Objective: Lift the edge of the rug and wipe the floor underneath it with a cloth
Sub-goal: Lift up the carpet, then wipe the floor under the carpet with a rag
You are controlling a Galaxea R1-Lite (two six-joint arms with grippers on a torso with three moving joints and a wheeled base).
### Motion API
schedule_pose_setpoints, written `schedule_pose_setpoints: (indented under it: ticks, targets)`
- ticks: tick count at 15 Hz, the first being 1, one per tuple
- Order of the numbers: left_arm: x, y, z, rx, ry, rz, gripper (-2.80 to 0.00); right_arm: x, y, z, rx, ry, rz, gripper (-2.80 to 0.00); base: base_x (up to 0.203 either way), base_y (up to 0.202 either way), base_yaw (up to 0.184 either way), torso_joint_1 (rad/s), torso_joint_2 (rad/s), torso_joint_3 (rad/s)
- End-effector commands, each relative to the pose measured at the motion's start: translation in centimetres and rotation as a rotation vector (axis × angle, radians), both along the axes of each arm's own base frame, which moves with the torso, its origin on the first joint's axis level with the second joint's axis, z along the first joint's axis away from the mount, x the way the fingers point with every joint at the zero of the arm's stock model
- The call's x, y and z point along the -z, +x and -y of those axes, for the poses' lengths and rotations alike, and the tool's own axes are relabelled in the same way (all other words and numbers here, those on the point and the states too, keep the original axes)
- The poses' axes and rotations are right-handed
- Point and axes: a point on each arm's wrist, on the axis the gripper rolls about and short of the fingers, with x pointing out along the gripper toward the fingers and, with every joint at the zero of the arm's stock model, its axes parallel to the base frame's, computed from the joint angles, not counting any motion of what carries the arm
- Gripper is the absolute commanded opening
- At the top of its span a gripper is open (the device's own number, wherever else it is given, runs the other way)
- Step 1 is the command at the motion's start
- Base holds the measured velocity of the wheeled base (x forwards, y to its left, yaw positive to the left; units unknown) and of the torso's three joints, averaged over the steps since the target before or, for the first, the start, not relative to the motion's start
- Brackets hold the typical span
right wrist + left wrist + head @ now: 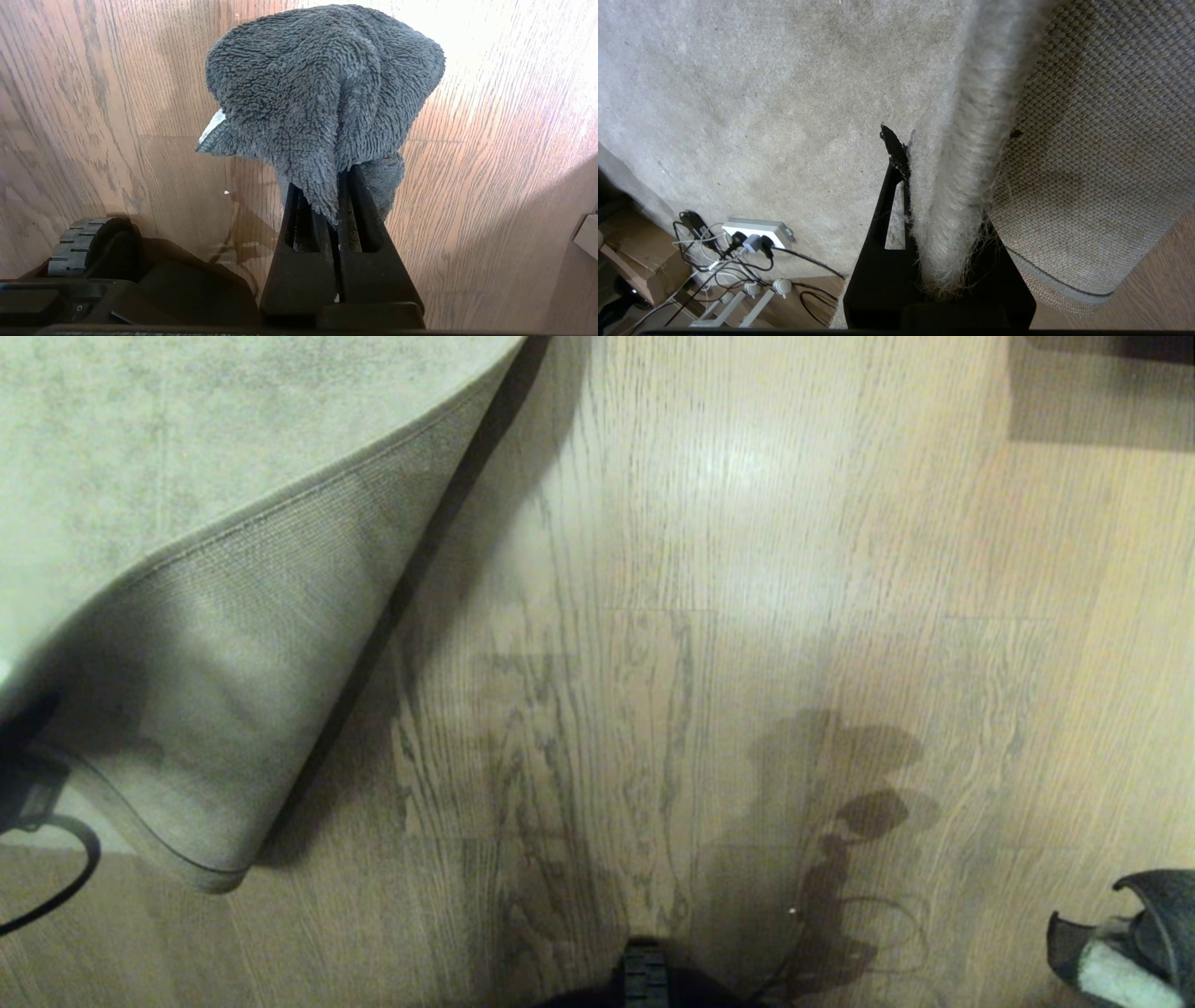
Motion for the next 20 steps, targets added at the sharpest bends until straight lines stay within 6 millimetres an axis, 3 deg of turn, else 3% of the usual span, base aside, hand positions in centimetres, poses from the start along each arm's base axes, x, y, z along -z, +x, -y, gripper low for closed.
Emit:
schedule_pose_setpoints:
  ticks: [1, 5, 10, 13, 20]
  targets:
    - [0.0, 0.0, 0.0, 0.0, 0.006, 0.002, -2.8, 0.0, 0.0, 0.0, -0.003, 0.003, 0.001, -2.8, 0.0, 0.0, 0.0, 0.0, 0.0, 0.0]
    - [0.5, -0.2, 0.1, 0.0, -0.001, -0.01, -2.8, -0.3, -0.1, 0.0, -0.006, 0.004, 0.014, -2.8, 0.0, 0.0, 0.0, 0.0, 0.0, 0.0]
    - [0.6, -0.2, 0.1, 0.003, 0.002, -0.014, -2.8, -4.3, 1.0, -0.2, -0.092, 0.01, -0.058, -2.8, 0.0, 0.0, 0.0, 0.0, 0.0, 0.0]
    - [0.6, -0.2, 0.1, 0.003, -0.002, -0.017, -2.8, -7.1, 3.2, -0.3, -0.147, 0.014, -0.115, -2.8, 0.0, 0.0, 0.0, 0.0, 0.0, 0.0]
    - [0.7, -0.2, 0.2, 0.005, 0.0, -0.018, -2.8, -12.7, 10.8, -1.3, -0.375, -0.012, -0.107, -2.8, 0.0, 0.0, 0.0, 0.0, 0.0, 0.0]
